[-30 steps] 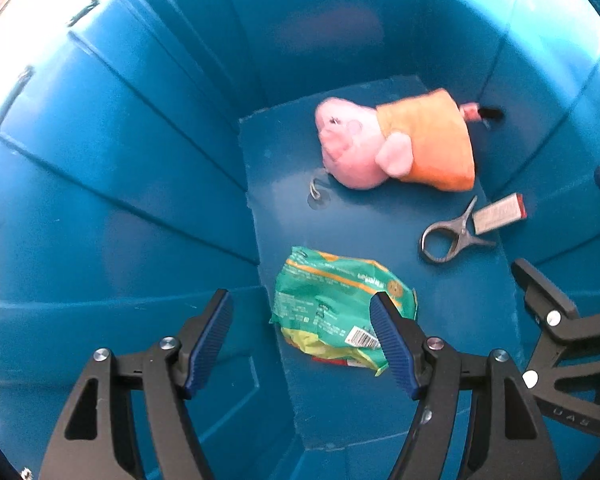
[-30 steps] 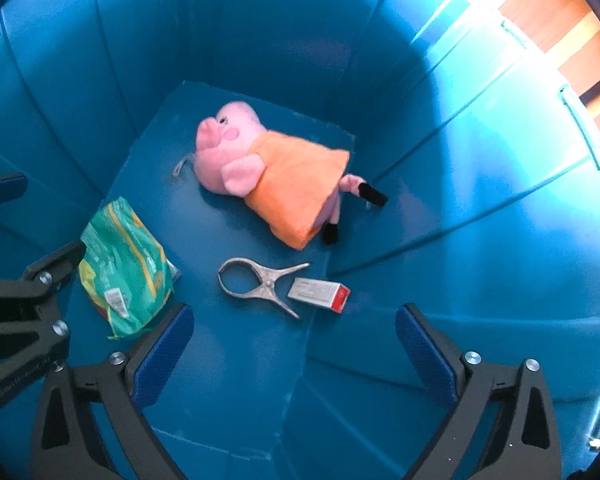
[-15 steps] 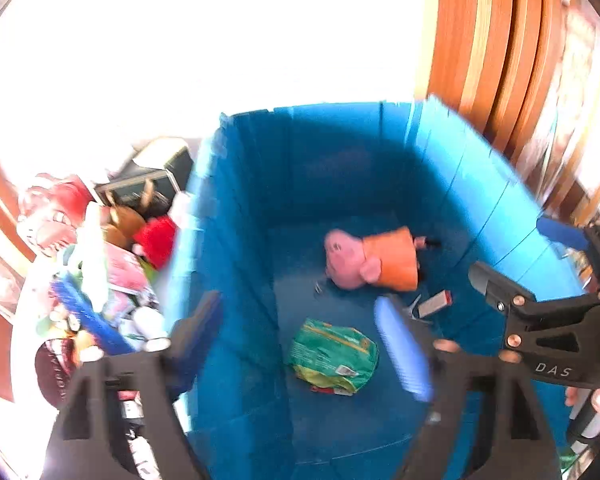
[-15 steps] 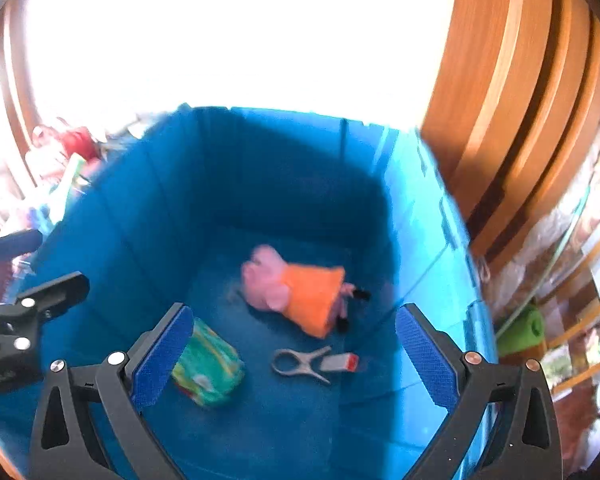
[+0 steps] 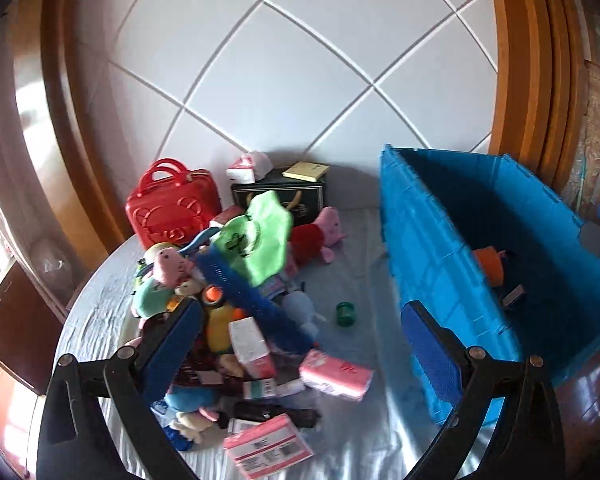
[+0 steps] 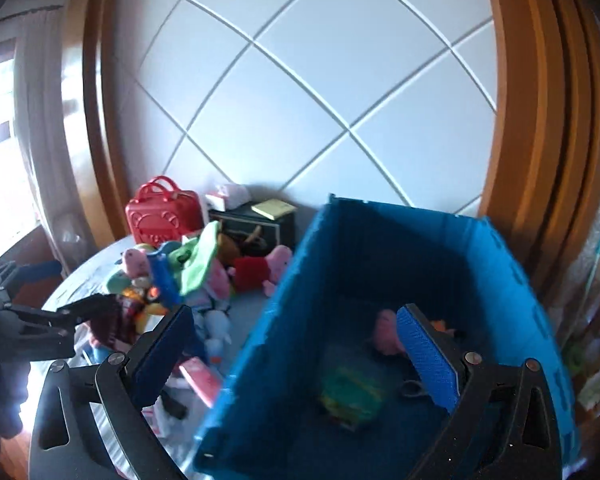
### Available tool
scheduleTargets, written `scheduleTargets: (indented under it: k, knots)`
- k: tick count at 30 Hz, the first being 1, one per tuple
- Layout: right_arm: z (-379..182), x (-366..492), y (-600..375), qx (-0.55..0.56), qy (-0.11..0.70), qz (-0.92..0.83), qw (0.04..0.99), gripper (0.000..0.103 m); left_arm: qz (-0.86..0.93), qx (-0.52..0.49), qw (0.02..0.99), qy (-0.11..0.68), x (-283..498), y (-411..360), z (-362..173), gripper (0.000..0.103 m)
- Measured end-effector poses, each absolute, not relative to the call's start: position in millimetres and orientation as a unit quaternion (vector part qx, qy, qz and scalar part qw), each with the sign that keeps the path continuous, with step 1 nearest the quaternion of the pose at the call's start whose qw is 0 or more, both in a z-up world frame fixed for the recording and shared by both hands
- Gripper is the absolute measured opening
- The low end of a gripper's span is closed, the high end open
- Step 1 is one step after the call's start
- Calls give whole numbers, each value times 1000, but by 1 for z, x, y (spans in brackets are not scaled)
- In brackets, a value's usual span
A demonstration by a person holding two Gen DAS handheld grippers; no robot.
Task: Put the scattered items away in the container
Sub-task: 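Withdraw both grippers from the crate back toward the pile, then grasp the pink tissue pack with left gripper while right grasps white medicine box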
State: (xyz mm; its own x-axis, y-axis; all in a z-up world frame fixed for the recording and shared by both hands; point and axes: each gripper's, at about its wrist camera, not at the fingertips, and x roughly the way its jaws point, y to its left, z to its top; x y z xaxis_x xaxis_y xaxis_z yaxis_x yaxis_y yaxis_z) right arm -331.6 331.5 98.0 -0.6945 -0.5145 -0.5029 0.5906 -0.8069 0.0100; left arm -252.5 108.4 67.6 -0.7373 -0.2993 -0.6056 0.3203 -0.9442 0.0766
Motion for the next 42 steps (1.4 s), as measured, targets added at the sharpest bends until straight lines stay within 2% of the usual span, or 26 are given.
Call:
scheduleTargets:
  k: [6,13,23,28,36,42]
  knots:
    - [49,-271,233,274,92,-900,326,103,-918,352,181,24,-190,20,9,101]
    - [-42,-241,174,363,113,-867,321,103,-894,410,175,51,-160,-26,-76,101]
    - [-187,-250,182,486,143,-814,285,103,-862,451,222,64,-185,-36,-168,101]
    - [-245,-252,177,517,192,-785,281,103,-845,475,238,54,-214,-38,-212,101]
    - [-278,-248,141,500,236,-789,268,102,-832,506,220,61,-196,-40,-252,101]
    - [-254,-257,135,484,163,-811,285,102,-831,516,201,57,-166,-47,-258,101]
